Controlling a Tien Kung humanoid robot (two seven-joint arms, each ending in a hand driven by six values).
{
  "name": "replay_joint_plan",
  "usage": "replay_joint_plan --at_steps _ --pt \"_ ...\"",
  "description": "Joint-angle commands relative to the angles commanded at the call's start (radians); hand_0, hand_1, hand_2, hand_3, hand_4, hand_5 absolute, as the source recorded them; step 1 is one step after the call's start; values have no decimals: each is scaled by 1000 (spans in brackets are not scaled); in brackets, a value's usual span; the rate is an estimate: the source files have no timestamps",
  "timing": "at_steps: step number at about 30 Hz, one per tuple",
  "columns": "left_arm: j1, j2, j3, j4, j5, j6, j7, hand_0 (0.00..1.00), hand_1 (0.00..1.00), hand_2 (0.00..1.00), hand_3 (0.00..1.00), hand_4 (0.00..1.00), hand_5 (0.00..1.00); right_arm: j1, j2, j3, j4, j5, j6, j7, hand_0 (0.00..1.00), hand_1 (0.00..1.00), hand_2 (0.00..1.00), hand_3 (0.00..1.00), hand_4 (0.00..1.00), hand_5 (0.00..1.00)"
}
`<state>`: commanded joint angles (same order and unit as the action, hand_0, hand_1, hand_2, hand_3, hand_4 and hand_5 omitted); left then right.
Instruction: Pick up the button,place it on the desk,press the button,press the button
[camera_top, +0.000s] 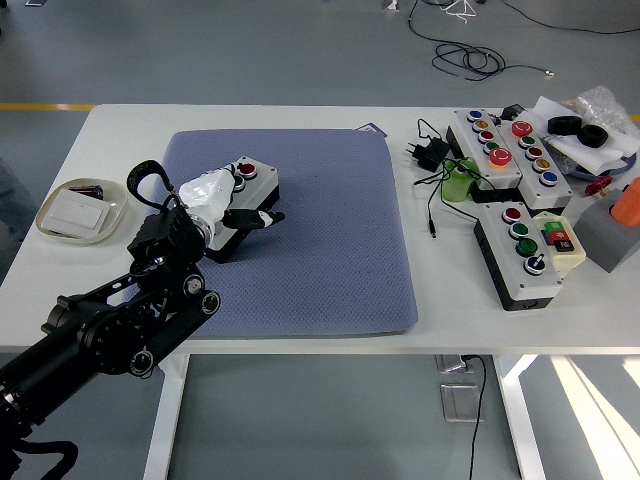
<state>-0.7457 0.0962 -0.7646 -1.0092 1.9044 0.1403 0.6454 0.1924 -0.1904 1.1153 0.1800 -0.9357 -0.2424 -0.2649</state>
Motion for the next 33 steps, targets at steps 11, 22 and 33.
replay_joint_plan --at_steps 11,22,33 --pt "-27 -15 21 70 18 28 0 824 998 998 998 998 545 1 -3 -2 0 1 0 2 787 797 817 751 412 479" --pt "-30 -18 40 127 36 30 0 771 987 998 998 998 513 -5 -2 -4 0 -5 1 0 787 797 817 751 412 479" --pt "-48 -21 63 166 62 4 0 625 829 998 998 887 351 -9 -1 -2 0 -10 1 -1 787 797 817 751 412 479"
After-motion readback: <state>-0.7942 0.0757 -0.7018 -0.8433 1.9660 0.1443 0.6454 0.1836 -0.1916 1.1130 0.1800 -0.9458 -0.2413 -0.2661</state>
